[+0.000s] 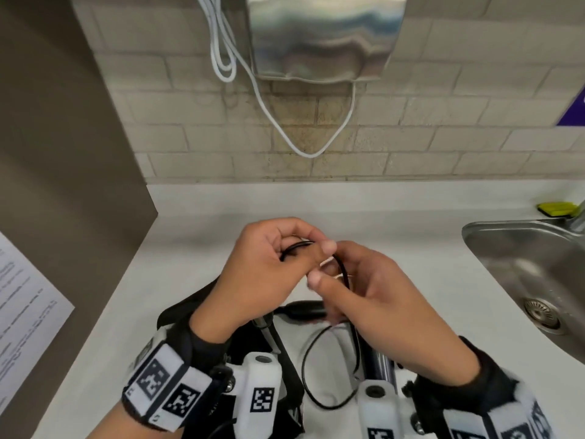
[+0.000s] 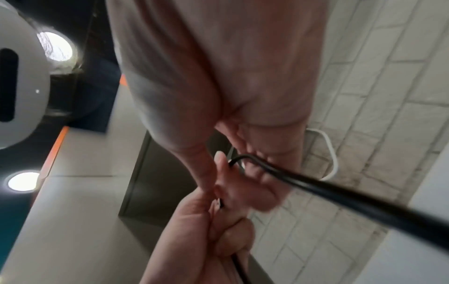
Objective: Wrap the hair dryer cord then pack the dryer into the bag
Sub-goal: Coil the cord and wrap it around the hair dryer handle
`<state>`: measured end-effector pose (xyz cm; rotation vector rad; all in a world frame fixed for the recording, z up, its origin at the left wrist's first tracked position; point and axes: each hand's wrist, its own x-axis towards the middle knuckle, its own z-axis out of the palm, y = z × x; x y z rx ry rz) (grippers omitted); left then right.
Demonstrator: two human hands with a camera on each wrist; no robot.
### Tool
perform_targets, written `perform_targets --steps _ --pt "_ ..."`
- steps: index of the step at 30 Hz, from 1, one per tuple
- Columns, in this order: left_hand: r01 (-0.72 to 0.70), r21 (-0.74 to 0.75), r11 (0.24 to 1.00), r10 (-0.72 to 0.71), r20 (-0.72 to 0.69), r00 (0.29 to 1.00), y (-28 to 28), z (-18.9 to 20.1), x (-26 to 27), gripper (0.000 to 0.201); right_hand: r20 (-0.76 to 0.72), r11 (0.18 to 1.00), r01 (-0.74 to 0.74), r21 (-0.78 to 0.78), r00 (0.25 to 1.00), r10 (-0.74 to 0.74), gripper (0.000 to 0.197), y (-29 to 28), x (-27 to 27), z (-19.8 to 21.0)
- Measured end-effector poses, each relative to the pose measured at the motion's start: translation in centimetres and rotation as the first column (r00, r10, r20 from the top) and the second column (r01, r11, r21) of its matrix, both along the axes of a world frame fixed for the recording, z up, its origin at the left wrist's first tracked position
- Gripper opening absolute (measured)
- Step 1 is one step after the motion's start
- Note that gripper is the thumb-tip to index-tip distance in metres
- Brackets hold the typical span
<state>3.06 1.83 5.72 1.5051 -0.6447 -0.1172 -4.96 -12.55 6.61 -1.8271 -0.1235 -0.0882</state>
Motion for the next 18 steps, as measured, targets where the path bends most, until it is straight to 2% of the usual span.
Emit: perform_targets --steps 1,3,5,7,10,14,18 --pt "0.004 0.0 1.0 -0.004 0.004 1.0 0.4 -0.2 0.2 0.013 0.021 0.999 -0.018 -0.027 1.0 0.018 0.011 0.1 0.3 0.4" --pt "0.054 0.027 0.998 -0.054 0.005 0.999 1.5 -1.0 0.6 0.027 0.078 0.998 -0.005 -0.055 0.997 0.01 0.017 -0.3 0.6 1.0" --pt "0.149 0.09 0.985 -0.15 -0.003 0.989 2.7 -2.4 1.1 0.044 0.133 1.0 0.014 -0.022 0.991 -0.011 0.021 -0.6 0.8 1.8" --pt "0.187 0.201 0.962 -0.192 0.004 0.981 3.4 -4.1 1.4 0.051 0.19 0.998 0.02 0.055 0.981 -0.03 0.023 -1.0 0.8 2.9" --pt "0.14 0.347 0.927 -0.17 0.058 0.984 4.1 -6.6 1.9 0.049 0.25 0.977 0.073 0.198 0.961 -0.122 0.021 -2.5 1.0 4.3" --pt "0.208 0.313 0.927 -0.219 0.001 0.976 4.5 -7.6 2.5 0.042 0.307 0.923 0.158 0.352 0.912 -0.273 0.021 -4.9 1.2 5.9" --pt "0.212 0.288 0.934 -0.235 0.045 0.971 3.5 -6.8 2.8 0.04 0.285 0.855 0.224 0.467 0.877 -0.386 0.022 -7.8 1.0 6.2"
